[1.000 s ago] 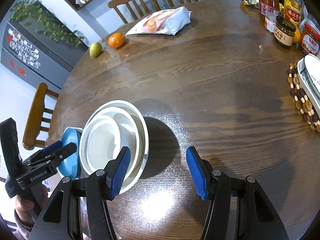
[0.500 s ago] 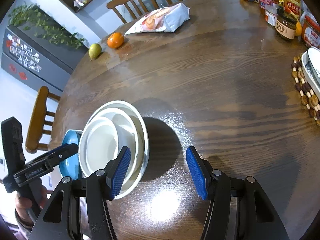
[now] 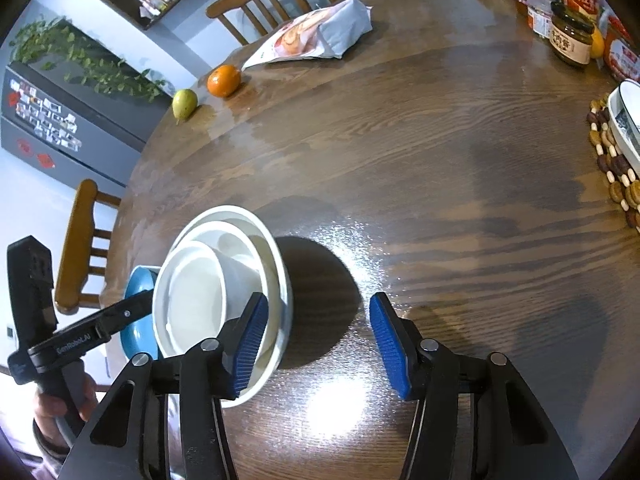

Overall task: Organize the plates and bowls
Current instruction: 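Move both grippers to the rim of the large white bowl stack, then grasp the large white bowl rim with the right gripper while the left gripper grasps it too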

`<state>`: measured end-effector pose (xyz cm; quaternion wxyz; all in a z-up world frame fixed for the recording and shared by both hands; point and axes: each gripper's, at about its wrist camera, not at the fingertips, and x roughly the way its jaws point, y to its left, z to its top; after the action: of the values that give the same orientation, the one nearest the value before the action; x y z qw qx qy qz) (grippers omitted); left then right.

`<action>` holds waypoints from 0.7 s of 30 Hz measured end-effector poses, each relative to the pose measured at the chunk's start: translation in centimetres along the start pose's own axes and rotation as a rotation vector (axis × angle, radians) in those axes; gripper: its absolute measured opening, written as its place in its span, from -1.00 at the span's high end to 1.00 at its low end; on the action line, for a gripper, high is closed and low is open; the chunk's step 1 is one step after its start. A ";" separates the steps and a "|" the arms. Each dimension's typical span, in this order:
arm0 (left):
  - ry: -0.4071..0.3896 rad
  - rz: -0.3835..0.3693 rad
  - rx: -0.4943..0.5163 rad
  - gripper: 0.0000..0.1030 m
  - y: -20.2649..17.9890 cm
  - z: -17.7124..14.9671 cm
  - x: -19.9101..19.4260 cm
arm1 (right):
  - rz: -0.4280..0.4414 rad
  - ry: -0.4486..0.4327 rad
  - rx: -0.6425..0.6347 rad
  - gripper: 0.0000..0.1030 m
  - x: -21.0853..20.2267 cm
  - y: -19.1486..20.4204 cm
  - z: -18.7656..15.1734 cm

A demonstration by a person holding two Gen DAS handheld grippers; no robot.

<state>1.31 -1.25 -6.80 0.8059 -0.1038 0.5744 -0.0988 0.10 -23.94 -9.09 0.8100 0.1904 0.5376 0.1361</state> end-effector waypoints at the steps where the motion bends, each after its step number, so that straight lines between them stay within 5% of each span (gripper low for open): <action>1: 0.000 0.002 0.007 0.10 -0.1 0.0 0.0 | -0.002 0.002 0.000 -0.02 0.0 0.1 0.0; 12: 0.030 -0.003 0.046 0.33 -0.7 0.2 1.0 | -0.037 0.028 -0.042 0.21 0.3 0.9 0.3; 21: 0.055 -0.034 0.062 0.81 -1.5 0.8 1.3 | -0.047 0.059 -0.063 0.30 1.5 1.3 0.7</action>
<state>2.38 -3.04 -7.30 0.7909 -0.0857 0.5912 -0.1330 1.27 -22.24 -9.49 0.8025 0.1479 0.5609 0.1395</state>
